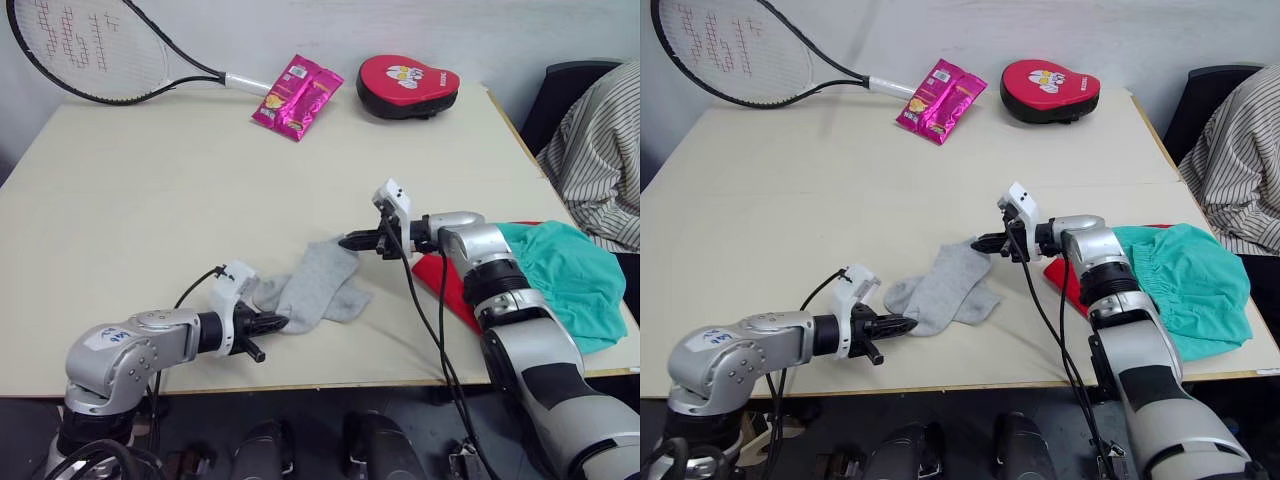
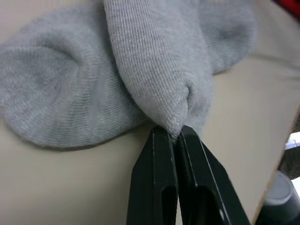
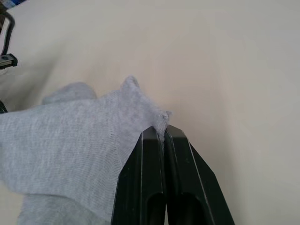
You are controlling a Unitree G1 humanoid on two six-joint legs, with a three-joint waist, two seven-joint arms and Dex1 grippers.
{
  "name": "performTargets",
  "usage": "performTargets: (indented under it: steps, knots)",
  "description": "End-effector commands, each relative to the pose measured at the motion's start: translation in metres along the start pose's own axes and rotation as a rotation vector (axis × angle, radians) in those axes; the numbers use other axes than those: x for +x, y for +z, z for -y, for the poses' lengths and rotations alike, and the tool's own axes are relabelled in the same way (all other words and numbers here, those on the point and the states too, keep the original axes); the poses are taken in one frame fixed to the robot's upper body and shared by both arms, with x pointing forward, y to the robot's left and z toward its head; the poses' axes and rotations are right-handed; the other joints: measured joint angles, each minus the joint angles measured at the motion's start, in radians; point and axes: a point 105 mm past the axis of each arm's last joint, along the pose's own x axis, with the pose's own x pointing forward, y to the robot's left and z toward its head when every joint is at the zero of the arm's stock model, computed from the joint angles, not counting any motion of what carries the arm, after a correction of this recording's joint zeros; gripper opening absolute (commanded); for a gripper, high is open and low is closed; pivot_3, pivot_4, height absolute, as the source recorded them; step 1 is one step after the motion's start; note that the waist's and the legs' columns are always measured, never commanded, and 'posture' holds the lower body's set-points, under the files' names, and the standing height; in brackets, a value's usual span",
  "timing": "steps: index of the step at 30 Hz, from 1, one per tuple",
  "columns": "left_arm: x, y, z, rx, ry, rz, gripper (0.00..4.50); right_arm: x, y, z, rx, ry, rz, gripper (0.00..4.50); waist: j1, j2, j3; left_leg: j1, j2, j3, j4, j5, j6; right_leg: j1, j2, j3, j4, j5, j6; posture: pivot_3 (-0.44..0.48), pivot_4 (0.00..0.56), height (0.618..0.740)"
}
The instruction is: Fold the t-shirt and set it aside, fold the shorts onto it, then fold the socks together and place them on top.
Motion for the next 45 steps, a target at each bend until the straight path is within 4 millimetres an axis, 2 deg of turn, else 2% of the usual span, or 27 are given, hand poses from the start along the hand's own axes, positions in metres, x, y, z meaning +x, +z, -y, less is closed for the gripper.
performTargets:
  steps: [1,7,11,14,22,31,45]
  knots:
    - [-0.026,0.022,0.007,0.026,-0.077,0.088,0.0,-0.02,0.027,-0.017,-0.074,0.034,0.102,0.02,0.0,0.0,0.0,0.0,0.0,0.0,0.0,0.0,0.0,0.0,0.0,0.0,0.0,0.0,0.0,0.0,0.15,0.74]
    - [-0.051,0.038,-0.012,0.056,-0.075,0.069,0.0,-0.038,0.017,-0.047,-0.047,-0.01,0.145,0.02,0.002,0.0,0.0,0.0,0.0,-0.001,0.0,-0.003,-0.005,0.0,0.0,-0.001,0.0,-0.001,-0.001,0.0,0.15,0.74]
    - [-0.049,0.04,-0.029,0.127,-0.1,0.037,0.0,-0.038,0.0,-0.062,-0.011,-0.101,0.177,0.02,0.003,0.0,0.0,0.0,0.0,0.0,-0.001,-0.004,-0.007,-0.001,0.0,0.0,-0.001,-0.001,-0.002,0.0,0.15,0.74]
    - [-0.043,0.038,-0.041,0.178,-0.138,0.009,0.0,-0.036,-0.021,-0.069,-0.067,-0.191,0.151,0.02,0.004,0.0,0.0,0.0,0.0,0.0,-0.002,-0.004,-0.007,-0.001,0.0,0.0,-0.002,-0.001,-0.002,0.0,0.15,0.74]
    - [-0.038,0.048,-0.056,0.066,-0.316,-0.075,0.0,-0.022,-0.049,-0.097,-0.07,-0.291,0.194,0.02,0.001,0.0,0.0,-0.001,0.0,0.001,-0.002,-0.004,-0.007,-0.002,0.001,0.0,-0.002,-0.001,-0.002,0.0,0.15,0.74]
    - [-0.026,0.044,-0.077,0.094,-0.284,-0.168,0.0,-0.02,-0.054,-0.094,-0.12,-0.379,0.218,0.02,0.003,-0.001,0.001,-0.001,0.001,0.001,-0.001,-0.002,-0.002,-0.002,0.002,0.0,-0.001,-0.003,-0.002,0.0,0.15,0.74]
    - [-0.011,0.045,-0.078,0.095,-0.299,-0.157,0.0,-0.029,-0.061,-0.092,-0.1,-0.403,0.193,0.02,0.003,-0.004,0.003,-0.001,0.001,0.0,0.0,-0.002,0.0,-0.002,0.002,0.0,0.0,-0.003,-0.002,0.0,0.15,0.74]
